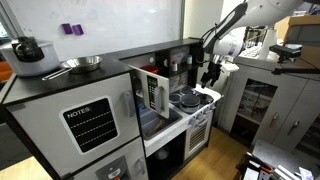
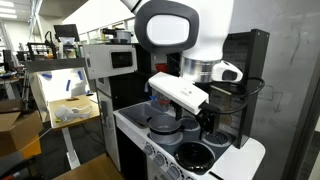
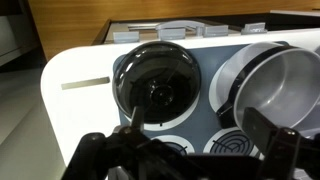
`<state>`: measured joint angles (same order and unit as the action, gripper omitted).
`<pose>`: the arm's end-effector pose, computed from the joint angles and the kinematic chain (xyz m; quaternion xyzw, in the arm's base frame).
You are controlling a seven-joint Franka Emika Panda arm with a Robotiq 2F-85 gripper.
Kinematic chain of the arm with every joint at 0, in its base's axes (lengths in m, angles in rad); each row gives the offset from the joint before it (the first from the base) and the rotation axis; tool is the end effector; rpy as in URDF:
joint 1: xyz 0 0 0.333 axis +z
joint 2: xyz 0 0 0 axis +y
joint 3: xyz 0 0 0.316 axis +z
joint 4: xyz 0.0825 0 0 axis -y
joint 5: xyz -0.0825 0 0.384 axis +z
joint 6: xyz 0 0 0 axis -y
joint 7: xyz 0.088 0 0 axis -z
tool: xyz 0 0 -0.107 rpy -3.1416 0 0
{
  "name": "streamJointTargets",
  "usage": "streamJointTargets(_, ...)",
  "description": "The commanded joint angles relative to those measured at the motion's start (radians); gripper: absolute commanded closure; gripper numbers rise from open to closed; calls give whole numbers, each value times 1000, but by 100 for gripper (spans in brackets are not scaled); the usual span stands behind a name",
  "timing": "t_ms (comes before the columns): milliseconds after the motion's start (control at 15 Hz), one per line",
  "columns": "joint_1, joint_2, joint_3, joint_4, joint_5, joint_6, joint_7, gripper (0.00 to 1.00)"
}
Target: Cover the pot with the lid
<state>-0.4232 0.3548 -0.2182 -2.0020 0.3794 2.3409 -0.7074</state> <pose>0.4902 -0.3535 0.2840 -0.9909 0.0927 -0.0613 0.0762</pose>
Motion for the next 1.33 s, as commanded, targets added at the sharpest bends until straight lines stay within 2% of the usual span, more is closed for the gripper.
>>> streamJointTargets(0, -16, 3, 26, -23, 16, 31, 27, 0)
streamJointTargets(533, 1, 11, 36, -104, -23, 182, 68, 0)
streamJointTargets(1267, -13, 71, 74, -120, -72, 378, 129, 0)
